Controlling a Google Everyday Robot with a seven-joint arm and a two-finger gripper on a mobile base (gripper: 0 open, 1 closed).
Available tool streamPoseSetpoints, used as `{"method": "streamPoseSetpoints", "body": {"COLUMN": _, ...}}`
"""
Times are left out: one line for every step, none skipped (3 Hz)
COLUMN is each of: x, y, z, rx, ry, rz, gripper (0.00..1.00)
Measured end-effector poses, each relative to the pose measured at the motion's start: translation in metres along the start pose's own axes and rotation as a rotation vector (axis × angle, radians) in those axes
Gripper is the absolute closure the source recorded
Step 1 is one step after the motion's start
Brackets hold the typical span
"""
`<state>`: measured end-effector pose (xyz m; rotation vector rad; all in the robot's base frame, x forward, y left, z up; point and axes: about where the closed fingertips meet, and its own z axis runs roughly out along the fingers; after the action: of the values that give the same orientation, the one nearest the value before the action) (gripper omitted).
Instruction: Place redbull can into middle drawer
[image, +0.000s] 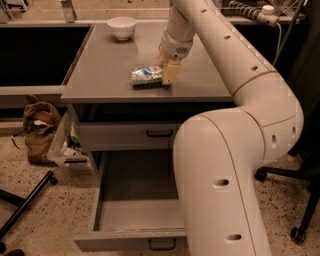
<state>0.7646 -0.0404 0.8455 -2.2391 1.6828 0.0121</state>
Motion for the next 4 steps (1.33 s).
{"method": "streamPoseSetpoints", "body": {"x": 0.0, "y": 0.0, "z": 0.0, "rx": 0.0, "ry": 0.0, "rz": 0.0, "gripper": 0.88}}
{"method": "streamPoseSetpoints", "body": {"x": 0.003, "y": 0.004, "z": -0.015, "rx": 0.042, "ry": 0.011, "rz": 0.022, "gripper": 1.0}}
{"method": "streamPoseSetpoints", "body": {"x": 0.024, "y": 0.016, "z": -0.083, "rx": 0.231, "ry": 0.042, "rz": 0.141, "gripper": 1.0}}
{"method": "streamPoseSetpoints", "body": {"x": 0.04, "y": 0.045, "z": -0.17, "rx": 0.461, "ry": 0.083, "rz": 0.275, "gripper": 1.0}}
